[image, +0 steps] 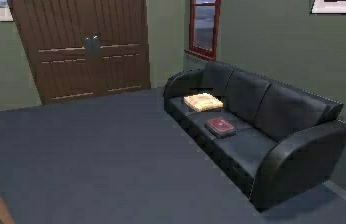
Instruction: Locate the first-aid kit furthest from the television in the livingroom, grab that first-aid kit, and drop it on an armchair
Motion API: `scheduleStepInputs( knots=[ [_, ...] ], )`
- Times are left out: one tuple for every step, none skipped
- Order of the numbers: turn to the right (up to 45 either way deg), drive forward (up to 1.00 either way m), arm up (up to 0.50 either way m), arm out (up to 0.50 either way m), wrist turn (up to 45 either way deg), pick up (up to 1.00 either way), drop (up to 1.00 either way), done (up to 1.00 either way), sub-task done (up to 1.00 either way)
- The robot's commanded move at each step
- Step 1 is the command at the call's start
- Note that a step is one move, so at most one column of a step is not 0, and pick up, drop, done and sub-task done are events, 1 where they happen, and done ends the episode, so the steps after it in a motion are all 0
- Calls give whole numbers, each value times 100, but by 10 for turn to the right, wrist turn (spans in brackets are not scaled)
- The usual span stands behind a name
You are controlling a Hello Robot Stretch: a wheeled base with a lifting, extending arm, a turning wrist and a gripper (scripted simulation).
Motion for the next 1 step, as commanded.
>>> scheduleStepInputs(
  knots=[
    [60,0,0,0,0,0,0,0,0]
  ],
)
